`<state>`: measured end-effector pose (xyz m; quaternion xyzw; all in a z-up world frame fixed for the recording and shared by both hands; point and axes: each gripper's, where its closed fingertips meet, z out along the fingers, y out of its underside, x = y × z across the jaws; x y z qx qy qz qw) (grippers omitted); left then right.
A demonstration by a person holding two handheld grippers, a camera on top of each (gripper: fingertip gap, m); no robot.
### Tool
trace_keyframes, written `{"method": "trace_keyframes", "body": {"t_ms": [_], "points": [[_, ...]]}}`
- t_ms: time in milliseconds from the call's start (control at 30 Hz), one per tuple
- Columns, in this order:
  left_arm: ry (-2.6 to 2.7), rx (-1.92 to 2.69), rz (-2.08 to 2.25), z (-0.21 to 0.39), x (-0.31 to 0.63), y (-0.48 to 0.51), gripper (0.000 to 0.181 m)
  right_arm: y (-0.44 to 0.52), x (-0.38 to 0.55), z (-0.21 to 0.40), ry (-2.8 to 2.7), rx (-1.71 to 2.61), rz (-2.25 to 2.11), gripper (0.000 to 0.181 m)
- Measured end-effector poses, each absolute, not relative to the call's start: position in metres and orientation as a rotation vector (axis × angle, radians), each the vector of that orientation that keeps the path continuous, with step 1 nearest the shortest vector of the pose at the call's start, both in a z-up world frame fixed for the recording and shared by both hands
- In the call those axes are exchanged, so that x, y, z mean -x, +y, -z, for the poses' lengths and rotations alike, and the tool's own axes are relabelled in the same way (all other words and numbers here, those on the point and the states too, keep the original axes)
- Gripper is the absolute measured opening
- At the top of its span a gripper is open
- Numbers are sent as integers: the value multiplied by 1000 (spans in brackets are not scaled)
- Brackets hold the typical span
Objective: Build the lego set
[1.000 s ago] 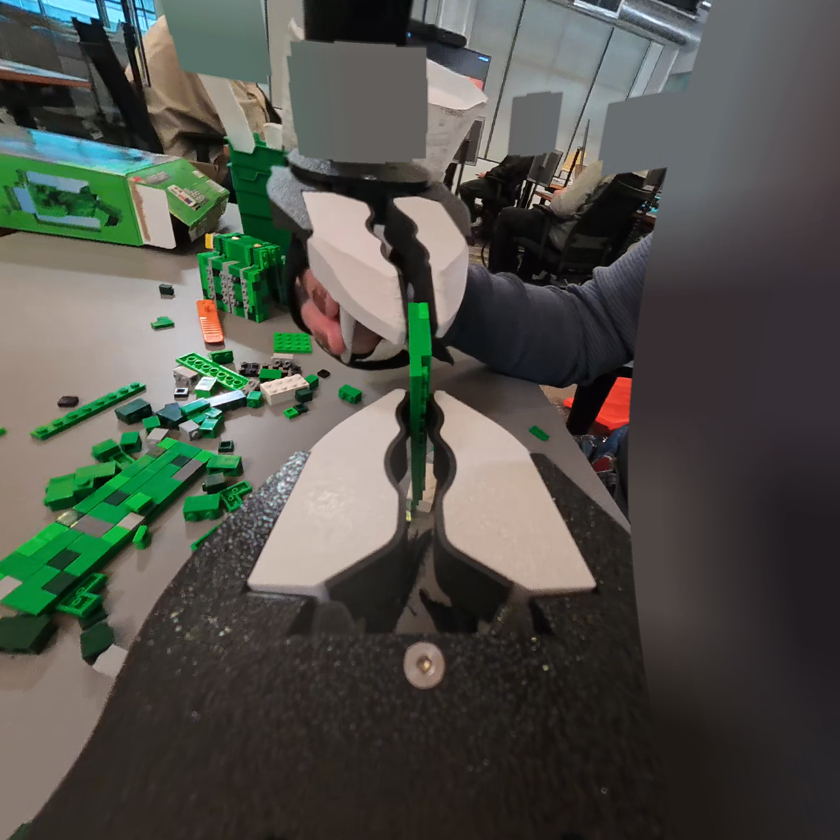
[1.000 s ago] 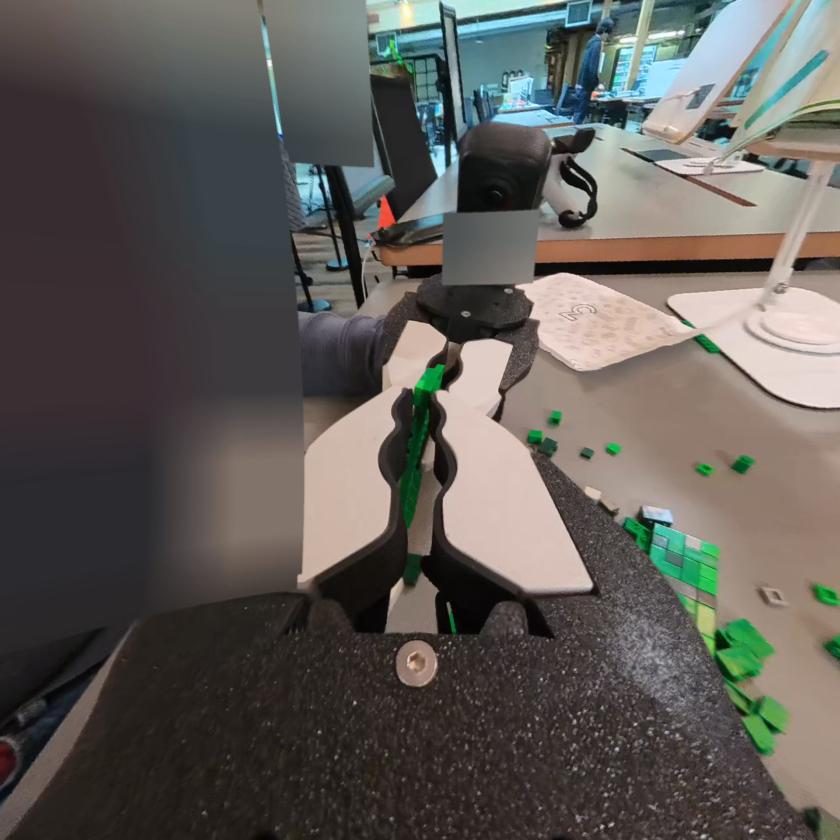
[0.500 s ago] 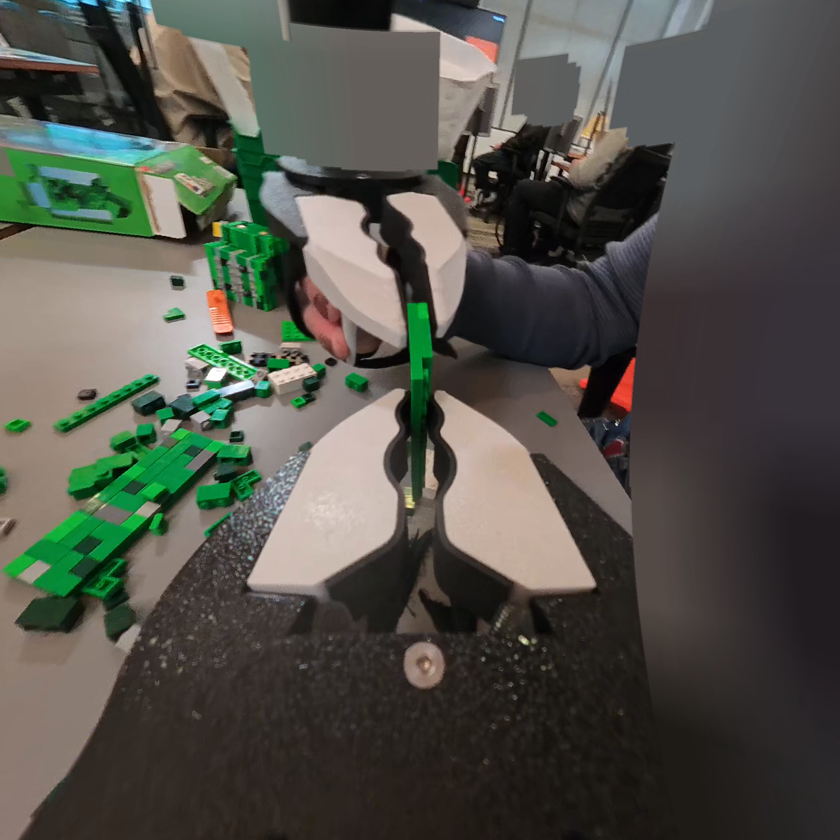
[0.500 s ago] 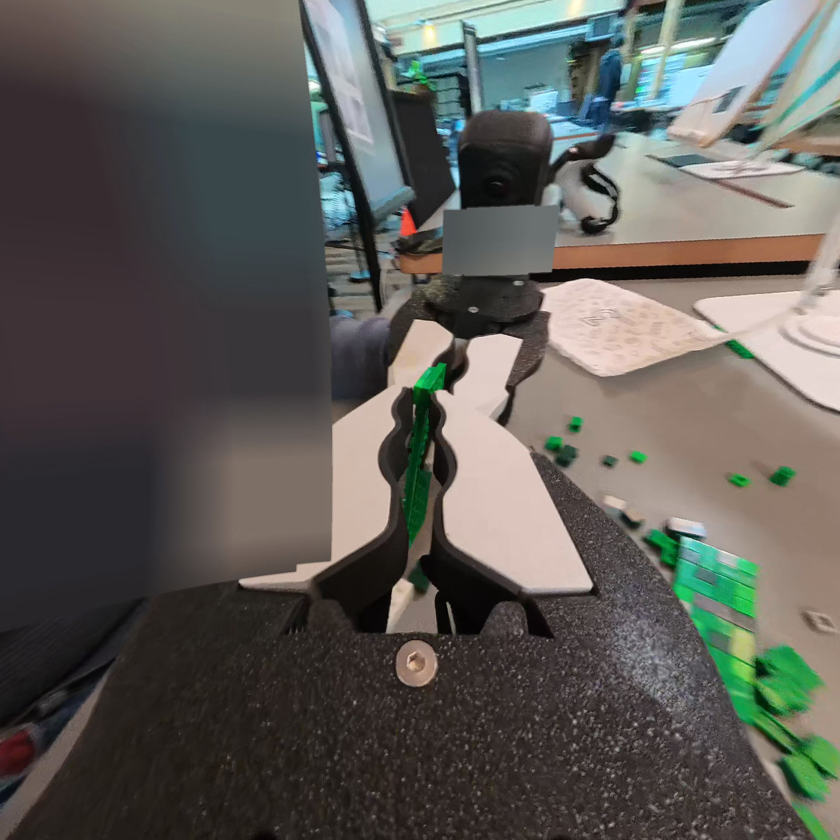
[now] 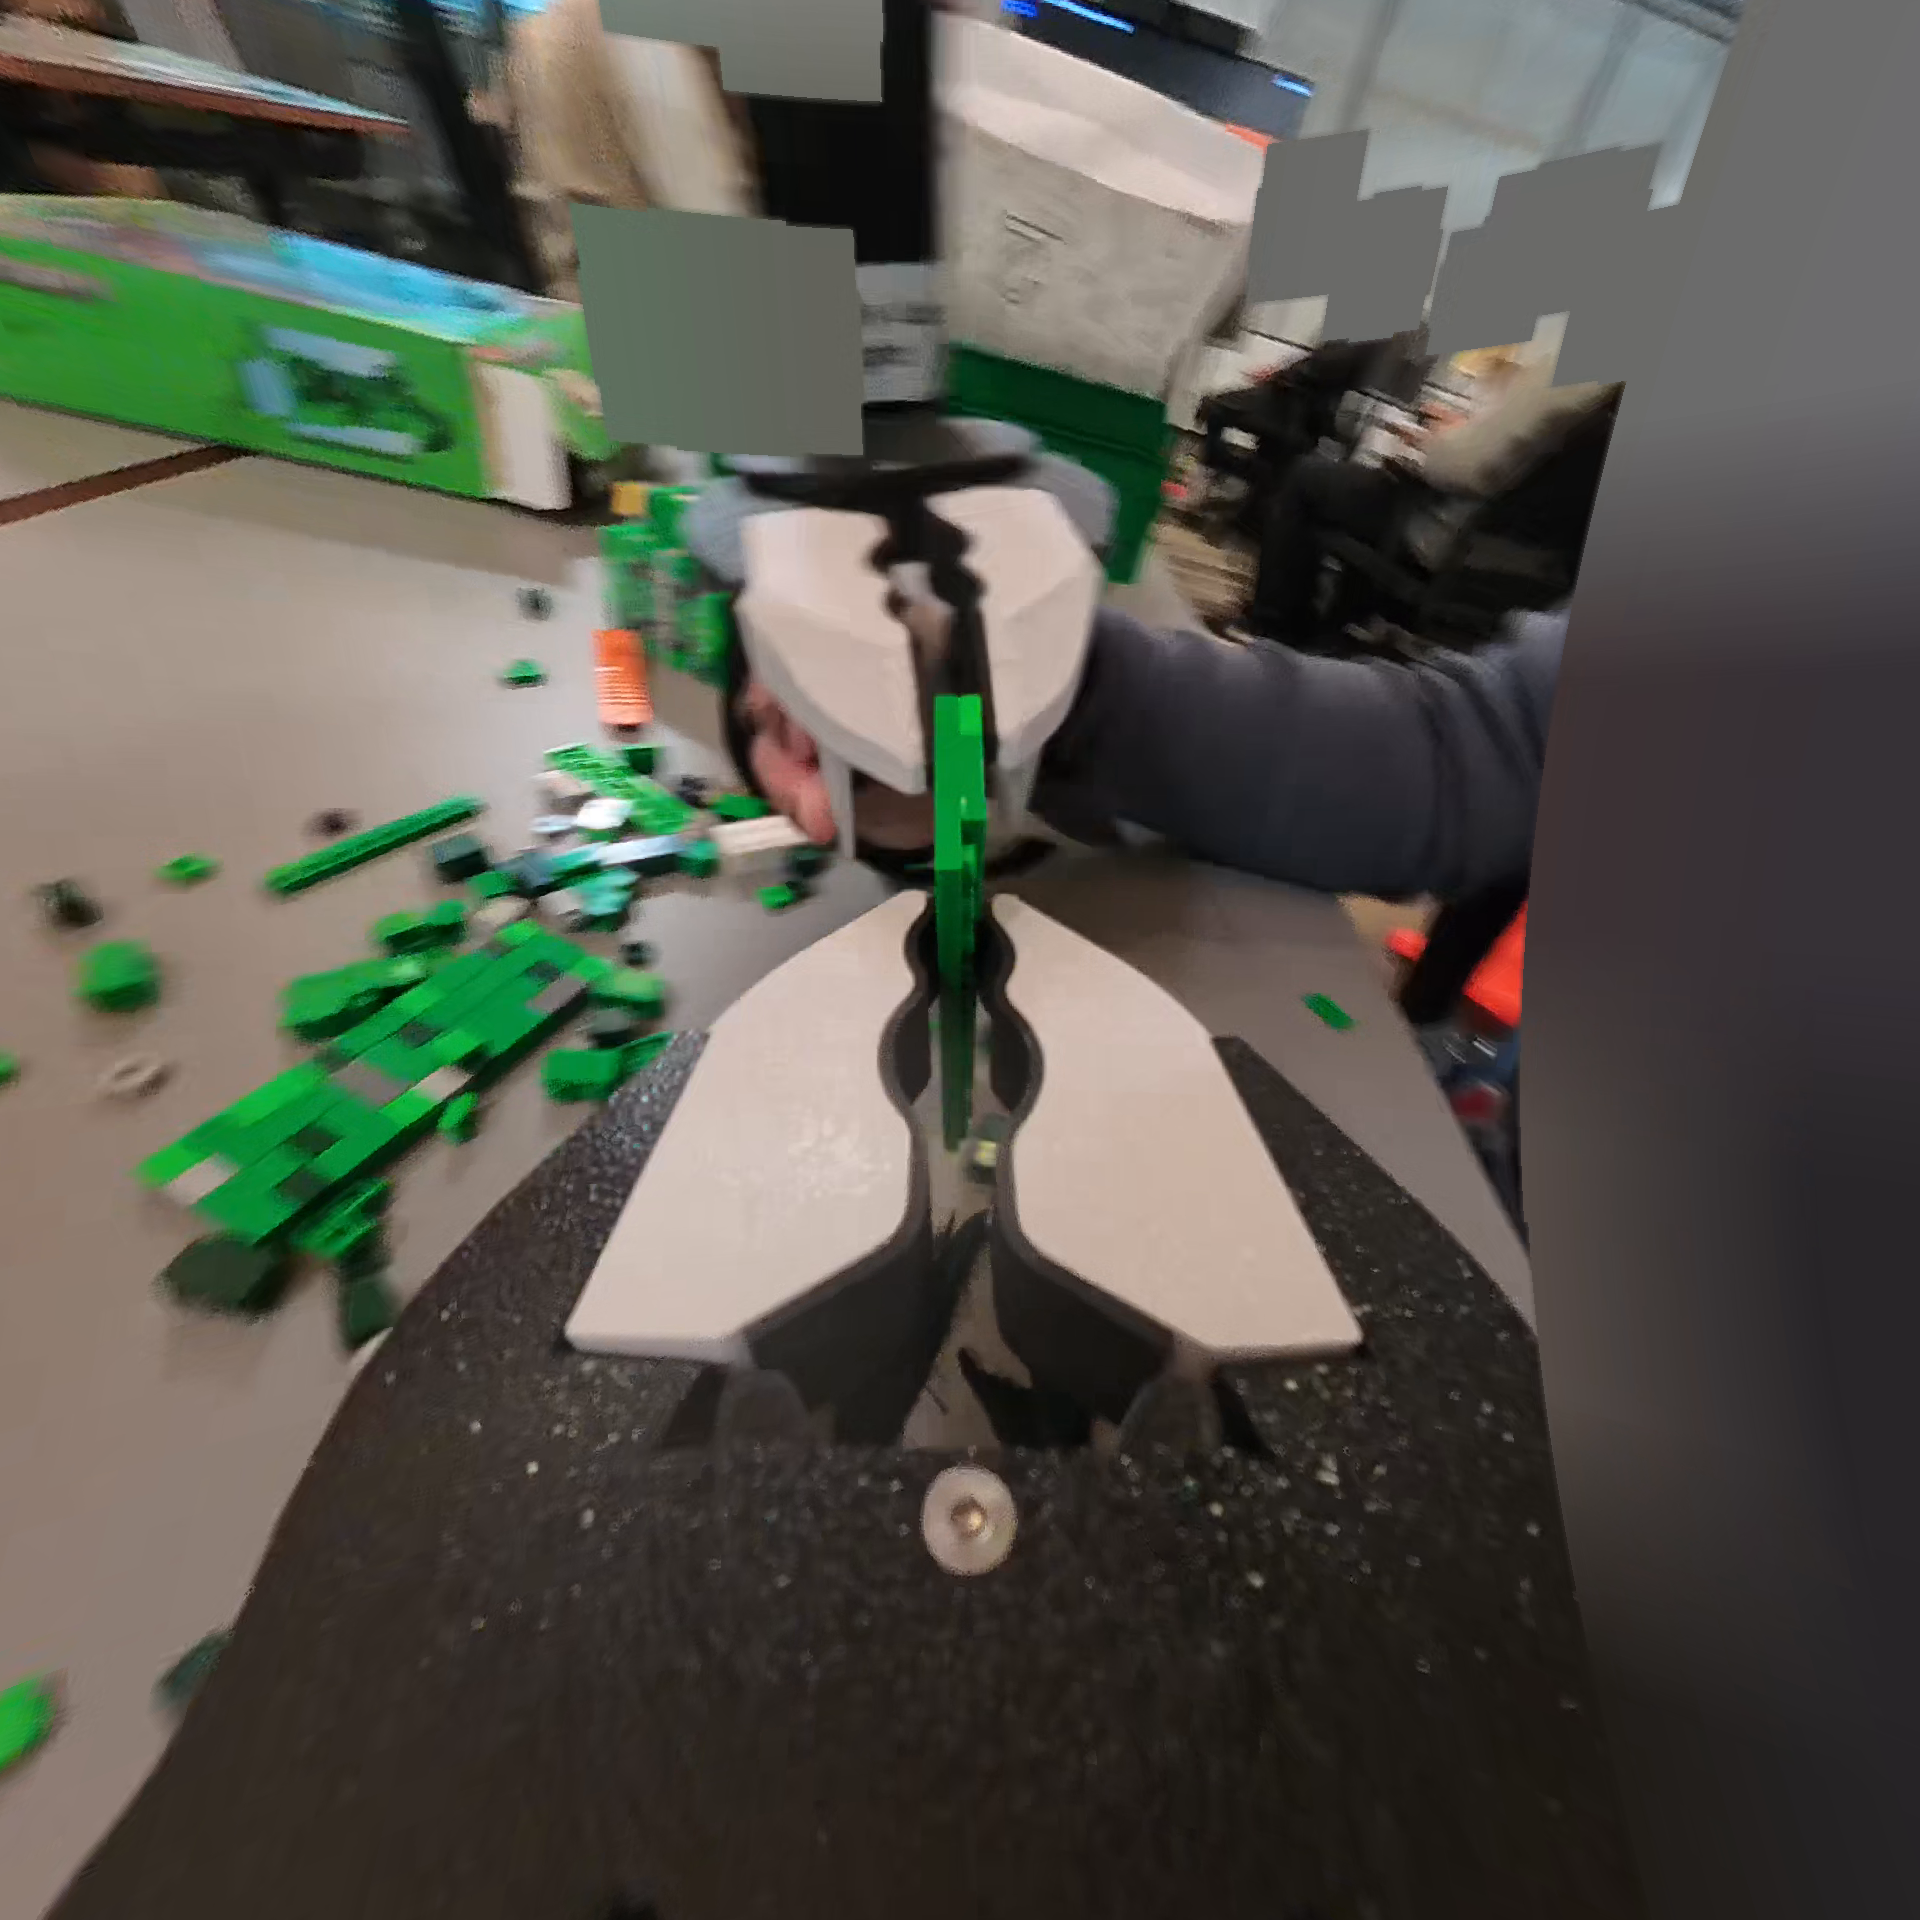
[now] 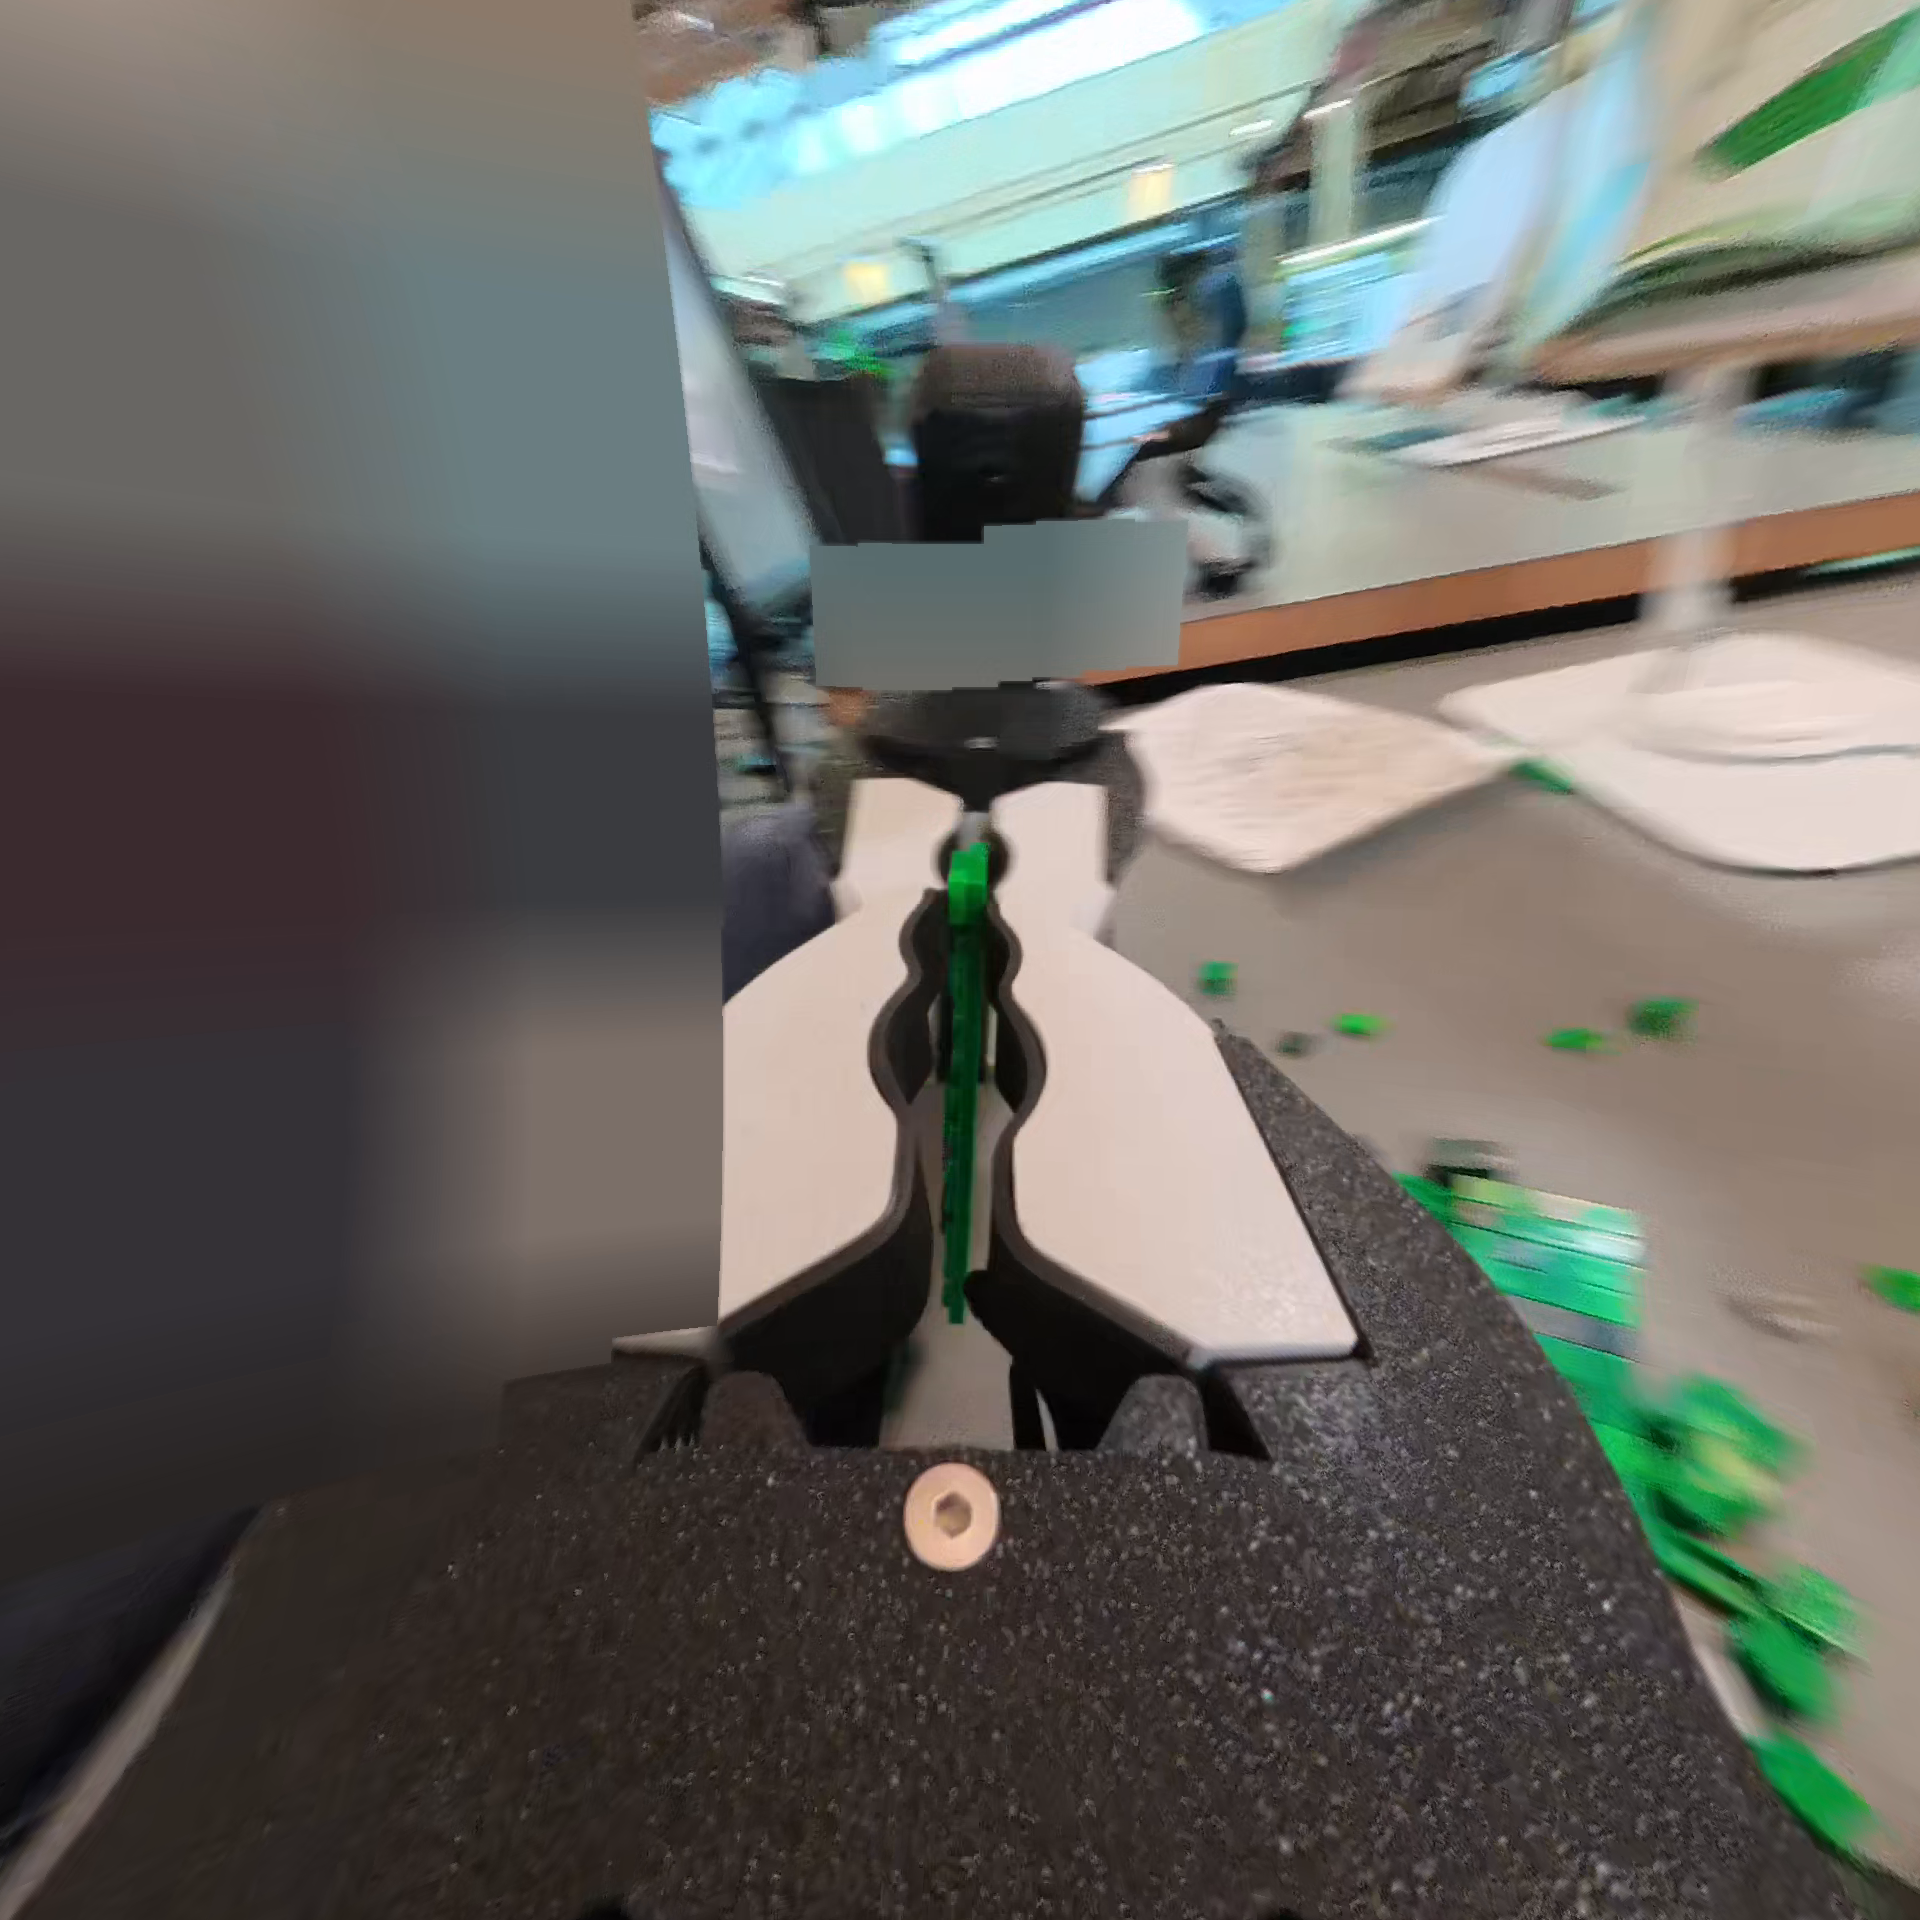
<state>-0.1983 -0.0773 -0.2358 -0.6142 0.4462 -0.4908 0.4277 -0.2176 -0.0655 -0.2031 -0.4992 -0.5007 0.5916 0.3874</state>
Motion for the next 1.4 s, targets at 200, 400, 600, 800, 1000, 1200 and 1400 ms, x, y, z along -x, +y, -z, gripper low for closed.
{"method": "trace_keyframes", "body": {"t_ms": [200,400,600,800,1000,1200,1400], "points": [[853,1636,773,240,225,-25,5,-29,228,194,-1060,1336,-1068,26],[764,1642,559,238,238,-10,6,-26,247,201,-976,1352,-761,29],[768,1632,493,238,237,-9,6,-21,251,206,-927,1382,-621,33],[804,1608,484,238,229,-12,5,-20,255,204,-882,1368,-622,41],[782,1596,481,236,229,-11,6,-19,257,202,-860,1367,-699,54],[804,1583,466,236,227,-12,6,-20,256,206,-880,1418,-841,37],[799,1618,379,240,229,-8,5,-15,256,212,-894,1443,-769,35]]}}
